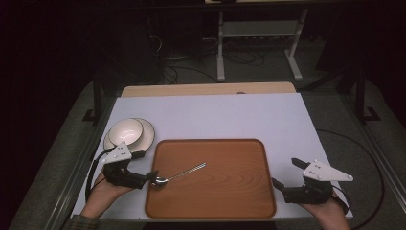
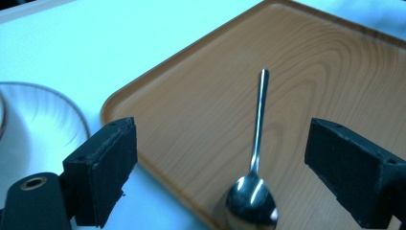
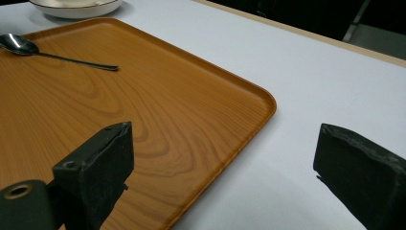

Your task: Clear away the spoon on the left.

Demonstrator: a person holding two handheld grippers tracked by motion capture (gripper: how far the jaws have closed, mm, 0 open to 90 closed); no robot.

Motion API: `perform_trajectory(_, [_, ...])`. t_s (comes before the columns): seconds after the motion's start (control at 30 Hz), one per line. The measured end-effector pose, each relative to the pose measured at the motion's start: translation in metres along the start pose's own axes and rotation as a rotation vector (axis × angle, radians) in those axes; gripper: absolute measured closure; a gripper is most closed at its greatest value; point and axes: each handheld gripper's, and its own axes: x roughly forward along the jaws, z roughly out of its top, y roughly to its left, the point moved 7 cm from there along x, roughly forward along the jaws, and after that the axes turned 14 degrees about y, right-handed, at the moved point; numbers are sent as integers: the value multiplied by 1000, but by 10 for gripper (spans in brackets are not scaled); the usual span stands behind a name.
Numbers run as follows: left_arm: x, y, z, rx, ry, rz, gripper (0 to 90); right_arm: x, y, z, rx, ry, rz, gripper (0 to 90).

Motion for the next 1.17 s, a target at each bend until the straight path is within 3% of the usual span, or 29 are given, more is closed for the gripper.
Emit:
perform_trajectory(0.53, [-16, 15, -30, -43, -2, 56, 119, 0, 0, 0, 2, 0, 0, 59])
perform_trajectory(1.17, [-14, 18, -34, -41, 14, 66, 131, 1, 1, -1, -2, 8, 2, 61])
